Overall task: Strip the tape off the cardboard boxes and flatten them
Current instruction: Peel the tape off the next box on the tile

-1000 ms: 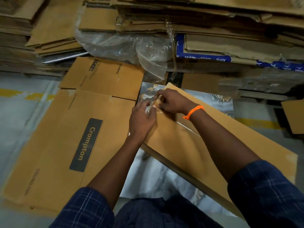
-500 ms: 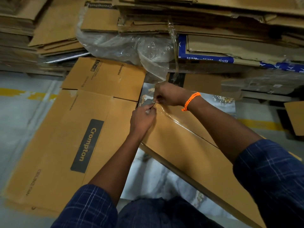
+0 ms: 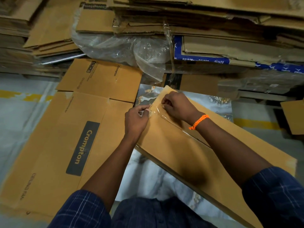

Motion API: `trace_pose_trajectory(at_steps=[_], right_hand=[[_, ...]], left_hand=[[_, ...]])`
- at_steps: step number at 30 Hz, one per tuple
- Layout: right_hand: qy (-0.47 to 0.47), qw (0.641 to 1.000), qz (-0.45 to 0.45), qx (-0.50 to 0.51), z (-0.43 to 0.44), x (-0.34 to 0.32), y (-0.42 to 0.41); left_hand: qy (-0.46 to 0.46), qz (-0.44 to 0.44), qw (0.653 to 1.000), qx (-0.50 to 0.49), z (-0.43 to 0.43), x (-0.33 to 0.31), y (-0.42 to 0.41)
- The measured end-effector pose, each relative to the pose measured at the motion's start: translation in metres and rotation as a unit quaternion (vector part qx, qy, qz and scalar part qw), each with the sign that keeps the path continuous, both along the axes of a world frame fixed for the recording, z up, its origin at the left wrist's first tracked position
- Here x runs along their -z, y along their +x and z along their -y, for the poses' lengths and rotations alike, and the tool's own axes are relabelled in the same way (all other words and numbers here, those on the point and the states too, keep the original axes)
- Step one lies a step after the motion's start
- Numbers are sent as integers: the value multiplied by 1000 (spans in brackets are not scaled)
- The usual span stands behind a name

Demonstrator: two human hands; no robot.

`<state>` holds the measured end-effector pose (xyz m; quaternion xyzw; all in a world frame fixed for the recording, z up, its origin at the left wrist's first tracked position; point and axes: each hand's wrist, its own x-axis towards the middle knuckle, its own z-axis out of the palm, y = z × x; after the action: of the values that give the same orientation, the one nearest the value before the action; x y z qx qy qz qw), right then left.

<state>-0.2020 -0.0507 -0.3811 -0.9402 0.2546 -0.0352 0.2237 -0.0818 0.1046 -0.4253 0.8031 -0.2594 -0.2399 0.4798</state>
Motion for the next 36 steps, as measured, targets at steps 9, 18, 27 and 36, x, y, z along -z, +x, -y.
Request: trace_pose_trajectory(at_steps=[9, 18, 27, 36], right_hand=[[-53, 989, 0, 138, -61, 28, -10], [-71, 983, -4, 168, -78, 32, -4], [81, 965, 134, 211, -69, 36, -19], [138, 977, 101, 125, -74, 36, -32]], left_hand=[[0, 120, 993, 18, -1, 6, -8], [-3, 129, 991, 34, -1, 4, -7], [-123, 65, 990, 7, -9, 6, -6], [-155, -8, 987, -40, -12, 2, -4]])
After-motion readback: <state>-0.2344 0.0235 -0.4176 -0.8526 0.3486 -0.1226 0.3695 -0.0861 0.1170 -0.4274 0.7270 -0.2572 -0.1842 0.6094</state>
